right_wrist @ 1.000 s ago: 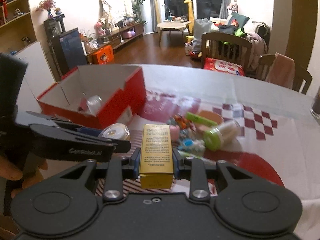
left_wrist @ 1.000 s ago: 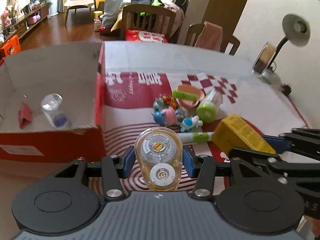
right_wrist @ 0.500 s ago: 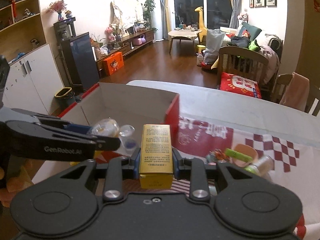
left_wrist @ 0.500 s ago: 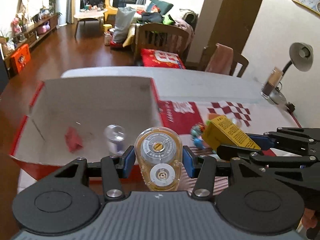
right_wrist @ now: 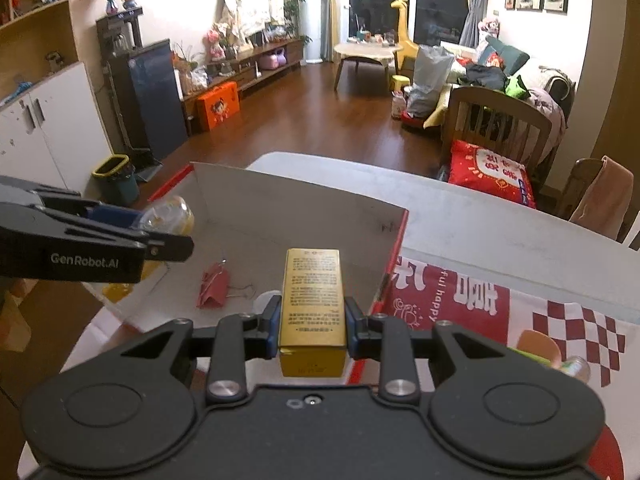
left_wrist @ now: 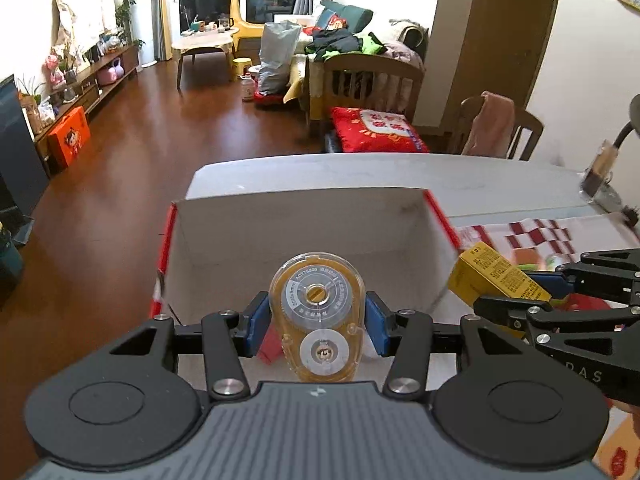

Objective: Organize rigid objects
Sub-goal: 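Carry correction tape and yellow box with both grippers into the box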

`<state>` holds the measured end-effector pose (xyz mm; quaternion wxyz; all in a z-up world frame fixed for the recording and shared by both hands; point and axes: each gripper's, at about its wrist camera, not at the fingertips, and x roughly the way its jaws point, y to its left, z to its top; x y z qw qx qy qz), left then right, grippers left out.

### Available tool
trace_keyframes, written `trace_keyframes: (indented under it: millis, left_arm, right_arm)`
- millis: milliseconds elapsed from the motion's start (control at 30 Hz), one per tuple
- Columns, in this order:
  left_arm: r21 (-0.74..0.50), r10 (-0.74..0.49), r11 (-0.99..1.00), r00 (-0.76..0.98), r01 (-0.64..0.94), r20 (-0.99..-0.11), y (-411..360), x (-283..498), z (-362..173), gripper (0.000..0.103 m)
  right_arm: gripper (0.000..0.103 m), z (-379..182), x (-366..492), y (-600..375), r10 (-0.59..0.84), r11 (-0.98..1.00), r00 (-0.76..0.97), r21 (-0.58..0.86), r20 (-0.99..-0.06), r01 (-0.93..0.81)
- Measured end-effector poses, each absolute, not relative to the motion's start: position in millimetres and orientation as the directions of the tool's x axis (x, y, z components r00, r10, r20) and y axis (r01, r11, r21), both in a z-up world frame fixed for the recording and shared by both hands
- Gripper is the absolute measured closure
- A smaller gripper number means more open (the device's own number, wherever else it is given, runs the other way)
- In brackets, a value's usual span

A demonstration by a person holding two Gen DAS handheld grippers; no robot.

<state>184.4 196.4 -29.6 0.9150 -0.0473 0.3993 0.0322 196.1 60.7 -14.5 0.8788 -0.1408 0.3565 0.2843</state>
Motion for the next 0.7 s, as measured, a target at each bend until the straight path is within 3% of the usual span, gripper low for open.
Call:
trace_keyframes:
  millis: [700]
  left_arm:
    - [0.031, 0.078, 0.995, 0.559, -0.093, -0.825, 238, 281, -96, 0.054]
  right_arm:
    - [0.074, -79, 257, 137, 0.225, 0.794, 0.523, -0.157, -0.822, -0.588]
